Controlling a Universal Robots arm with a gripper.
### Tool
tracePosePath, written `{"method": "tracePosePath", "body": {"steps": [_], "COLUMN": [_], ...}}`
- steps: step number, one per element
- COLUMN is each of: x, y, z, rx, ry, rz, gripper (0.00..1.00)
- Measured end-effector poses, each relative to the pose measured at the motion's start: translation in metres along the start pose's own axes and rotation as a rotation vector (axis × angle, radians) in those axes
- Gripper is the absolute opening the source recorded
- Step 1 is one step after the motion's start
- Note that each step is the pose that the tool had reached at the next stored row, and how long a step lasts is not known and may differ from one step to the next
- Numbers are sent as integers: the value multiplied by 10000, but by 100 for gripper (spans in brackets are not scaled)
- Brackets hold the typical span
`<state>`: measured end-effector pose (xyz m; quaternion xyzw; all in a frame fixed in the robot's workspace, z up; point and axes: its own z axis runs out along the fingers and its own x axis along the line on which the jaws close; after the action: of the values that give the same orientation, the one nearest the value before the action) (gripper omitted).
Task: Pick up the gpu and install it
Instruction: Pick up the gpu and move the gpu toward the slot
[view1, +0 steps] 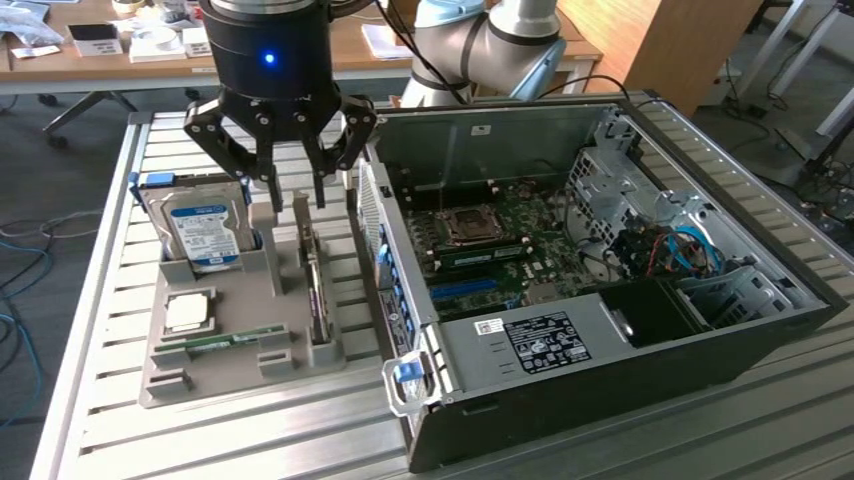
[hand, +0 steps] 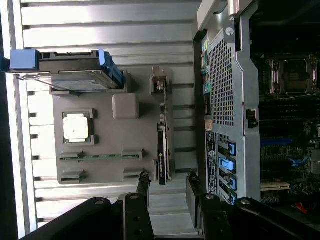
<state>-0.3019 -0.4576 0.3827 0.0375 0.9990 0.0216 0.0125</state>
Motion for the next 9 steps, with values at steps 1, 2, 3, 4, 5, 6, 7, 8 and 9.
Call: {"method": "tracePosePath", "body": {"steps": [1, 2, 3, 4, 5, 6, 7, 8, 9], "x": [0, 0, 0, 0, 0, 0, 0, 1, 1], "y": [0, 0, 0, 0, 0, -1, -1, -1, -1], "z": [1, 5, 10, 12, 14, 17, 21, 24, 27], "rx": [0, -2, -3, -1, 0, -1, -1, -1, -1], "ry": [0, -3, -3, -1, 0, 0, -1, 0, 0], "rz": [0, 0, 0, 0, 0, 0, 0, 0, 1], "gripper": [43, 43, 43, 43, 43, 43, 43, 43, 43]}}
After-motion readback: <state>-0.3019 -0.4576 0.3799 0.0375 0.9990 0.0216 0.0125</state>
